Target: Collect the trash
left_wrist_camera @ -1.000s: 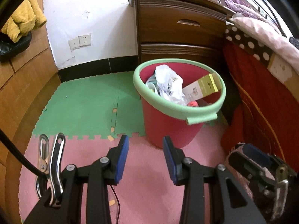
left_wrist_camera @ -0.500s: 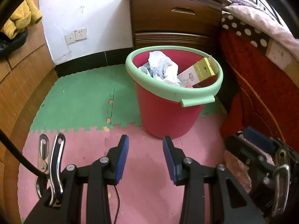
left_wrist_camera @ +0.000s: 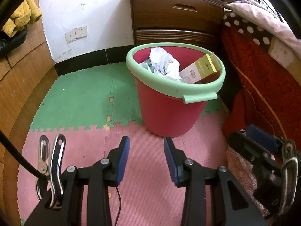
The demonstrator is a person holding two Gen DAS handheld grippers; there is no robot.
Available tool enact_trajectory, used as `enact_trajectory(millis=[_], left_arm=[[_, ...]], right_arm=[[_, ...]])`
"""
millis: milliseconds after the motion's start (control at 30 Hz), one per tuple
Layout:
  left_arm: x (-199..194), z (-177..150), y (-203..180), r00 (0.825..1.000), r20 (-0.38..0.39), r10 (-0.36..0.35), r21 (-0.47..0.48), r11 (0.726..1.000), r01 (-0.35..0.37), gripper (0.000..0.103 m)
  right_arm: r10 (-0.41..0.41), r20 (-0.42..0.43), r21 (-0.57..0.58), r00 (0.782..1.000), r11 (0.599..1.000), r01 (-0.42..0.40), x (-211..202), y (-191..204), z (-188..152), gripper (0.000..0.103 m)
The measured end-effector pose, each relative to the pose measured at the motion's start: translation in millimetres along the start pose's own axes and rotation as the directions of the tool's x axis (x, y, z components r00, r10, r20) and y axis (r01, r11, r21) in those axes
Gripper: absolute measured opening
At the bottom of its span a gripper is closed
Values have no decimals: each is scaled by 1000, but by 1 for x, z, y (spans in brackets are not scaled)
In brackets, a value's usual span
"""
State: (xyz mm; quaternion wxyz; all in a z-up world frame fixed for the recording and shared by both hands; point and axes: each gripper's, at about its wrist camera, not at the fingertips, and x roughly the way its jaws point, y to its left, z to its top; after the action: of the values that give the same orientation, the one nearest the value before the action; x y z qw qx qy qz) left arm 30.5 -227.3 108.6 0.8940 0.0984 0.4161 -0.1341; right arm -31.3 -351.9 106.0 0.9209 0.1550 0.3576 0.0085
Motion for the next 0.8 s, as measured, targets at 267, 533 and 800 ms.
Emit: enact_trajectory(millis=[267,533,800], left_arm=[[1,-2,-1,1000,-3,5,3,1000,-5,39],[1,-2,-1,1000,-4,5,3,1000,-5,39],[2,-2,0,1000,-11,6,3,1000,-6,39]], right_arm=[[0,-3,8,1000,1000,0,1,1,-2,51],[0,-9,14,1000,1000,0,3,0,-3,51],[-2,-11,18,1000,1000,2,4,-1,-4,51]])
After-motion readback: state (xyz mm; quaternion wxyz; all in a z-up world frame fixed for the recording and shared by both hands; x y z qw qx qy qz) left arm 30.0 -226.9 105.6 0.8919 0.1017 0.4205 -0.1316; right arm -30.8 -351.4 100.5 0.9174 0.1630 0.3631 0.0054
